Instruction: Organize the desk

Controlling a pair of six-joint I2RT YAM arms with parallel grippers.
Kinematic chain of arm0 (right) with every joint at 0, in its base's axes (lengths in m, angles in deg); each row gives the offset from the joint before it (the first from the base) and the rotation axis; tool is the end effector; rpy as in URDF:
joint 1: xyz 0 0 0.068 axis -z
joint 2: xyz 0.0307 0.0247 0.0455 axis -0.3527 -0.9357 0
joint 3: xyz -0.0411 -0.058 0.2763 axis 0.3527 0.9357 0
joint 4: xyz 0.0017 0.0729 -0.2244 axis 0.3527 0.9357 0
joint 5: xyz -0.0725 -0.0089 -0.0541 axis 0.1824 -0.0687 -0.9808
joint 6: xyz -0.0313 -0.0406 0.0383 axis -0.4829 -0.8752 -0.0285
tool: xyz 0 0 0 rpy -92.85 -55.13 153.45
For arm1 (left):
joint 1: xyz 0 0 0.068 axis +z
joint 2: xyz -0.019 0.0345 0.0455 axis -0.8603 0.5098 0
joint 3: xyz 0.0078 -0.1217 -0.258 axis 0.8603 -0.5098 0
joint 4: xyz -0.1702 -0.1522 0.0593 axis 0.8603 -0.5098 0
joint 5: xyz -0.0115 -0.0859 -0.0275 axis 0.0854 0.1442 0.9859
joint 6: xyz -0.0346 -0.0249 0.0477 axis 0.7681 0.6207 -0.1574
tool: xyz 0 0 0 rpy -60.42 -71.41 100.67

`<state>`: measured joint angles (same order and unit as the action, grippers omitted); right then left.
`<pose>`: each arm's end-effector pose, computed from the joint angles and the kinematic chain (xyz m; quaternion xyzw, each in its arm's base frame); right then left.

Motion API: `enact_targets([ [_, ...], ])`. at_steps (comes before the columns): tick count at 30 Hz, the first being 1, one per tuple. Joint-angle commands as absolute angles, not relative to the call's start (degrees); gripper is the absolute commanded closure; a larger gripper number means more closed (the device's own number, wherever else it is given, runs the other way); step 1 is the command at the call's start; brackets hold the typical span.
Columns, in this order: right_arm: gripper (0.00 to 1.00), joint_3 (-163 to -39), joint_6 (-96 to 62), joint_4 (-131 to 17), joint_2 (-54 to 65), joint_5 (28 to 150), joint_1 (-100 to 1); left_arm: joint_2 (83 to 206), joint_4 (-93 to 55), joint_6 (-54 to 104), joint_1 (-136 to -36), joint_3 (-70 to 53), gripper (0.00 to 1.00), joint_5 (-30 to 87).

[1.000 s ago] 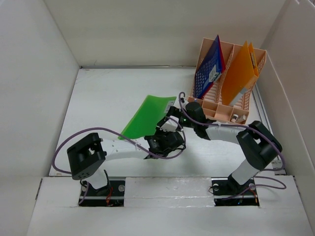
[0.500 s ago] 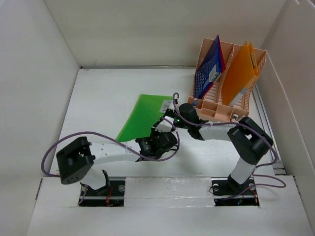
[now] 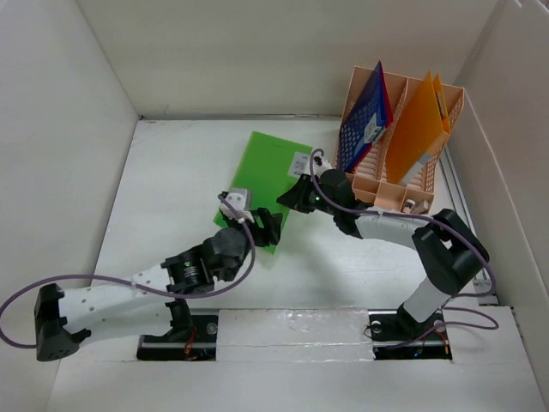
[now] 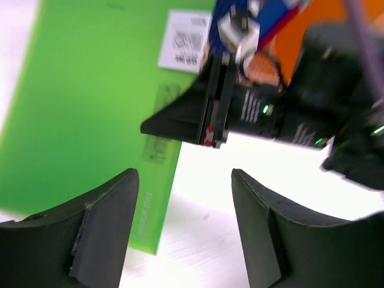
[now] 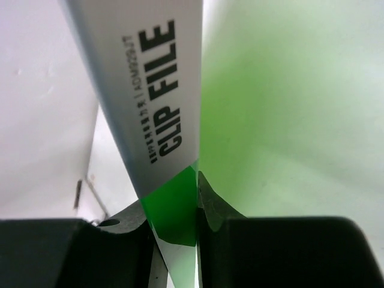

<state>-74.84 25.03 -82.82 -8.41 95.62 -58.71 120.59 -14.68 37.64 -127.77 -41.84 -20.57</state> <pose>0.2711 0.2275 0.2368 0.0054 0.8137 0.4659 0.3477 0.0983 -0.1605 0.3276 0.0467 0.7365 -0.2733 0.6170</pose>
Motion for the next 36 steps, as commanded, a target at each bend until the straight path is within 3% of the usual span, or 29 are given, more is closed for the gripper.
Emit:
enact_targets([
  [1,1.00,-77.7,18.5,-83.5,-2.8,90.7,-57.5,115.0,-10.8,38.7,-127.8,-42.3,0.41,-22.6],
  [5,1.00,-78.0,13.9,-83.0,2.8,87.5,-57.5,107.8,-10.3,40.3,-127.8,-43.1,0.34,-26.4],
  [14,1.00,-84.2,0.1,-76.2,17.6,71.9,-57.5,107.1,-9.8,45.1,-127.3,-46.5,0.23,-28.8],
  [22,1.00,-95.2,-6.8,-63.2,20.0,52.1,-52.7,109.9,-0.6,46.2,-127.3,-50.3,0.22,-21.0],
  [36,1.00,-98.1,-9.5,-62.0,18.3,47.9,-44.1,109.9,2.9,45.1,-127.3,-54.1,0.22,-20.8],
])
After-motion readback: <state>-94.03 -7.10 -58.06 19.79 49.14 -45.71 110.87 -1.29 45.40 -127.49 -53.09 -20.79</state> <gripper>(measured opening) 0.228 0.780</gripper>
